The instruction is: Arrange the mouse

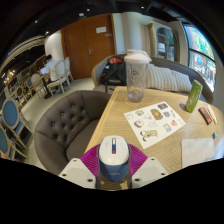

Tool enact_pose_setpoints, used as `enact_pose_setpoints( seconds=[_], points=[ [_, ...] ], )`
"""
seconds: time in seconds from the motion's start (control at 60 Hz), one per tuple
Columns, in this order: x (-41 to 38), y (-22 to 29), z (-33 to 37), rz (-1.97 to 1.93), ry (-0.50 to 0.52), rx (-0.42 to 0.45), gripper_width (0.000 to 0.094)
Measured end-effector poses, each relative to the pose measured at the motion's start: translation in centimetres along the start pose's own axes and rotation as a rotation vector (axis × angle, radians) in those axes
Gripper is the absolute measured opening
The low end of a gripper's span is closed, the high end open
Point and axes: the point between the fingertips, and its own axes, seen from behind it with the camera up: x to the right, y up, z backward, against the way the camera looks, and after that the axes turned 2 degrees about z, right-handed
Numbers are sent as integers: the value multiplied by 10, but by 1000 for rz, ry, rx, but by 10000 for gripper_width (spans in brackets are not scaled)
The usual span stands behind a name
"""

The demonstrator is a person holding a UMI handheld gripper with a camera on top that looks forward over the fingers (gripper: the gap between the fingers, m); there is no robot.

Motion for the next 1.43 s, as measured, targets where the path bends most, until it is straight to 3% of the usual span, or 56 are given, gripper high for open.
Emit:
enact_pose_setpoints(
  seconds=[0.117,0.217,0.317,0.467,0.617,0.767,0.833,0.933,1.0,1.05,1.15,1.433],
  points=[
    [24,94,72,11,52,183,351],
    [113,166,142,19,-36,346,349],
    [224,174,181,4,-181,402,347],
    [329,71,161,-44,-312,232,347],
    [324,-31,113,-105,-224,75,348],
    [318,-77,82,-104,-186,1,396],
    [321,-79,78,-86,-193,24,456],
    [319,-84,83,-71,-180,-37,571],
    [318,-94,97,-79,-192,-112,868],
    [315,-90,110,-72,-192,-105,832],
    [305,-95,154,-97,-196,-100,852],
    [299,-163,259,-255,-292,-116,843]
  ],
)
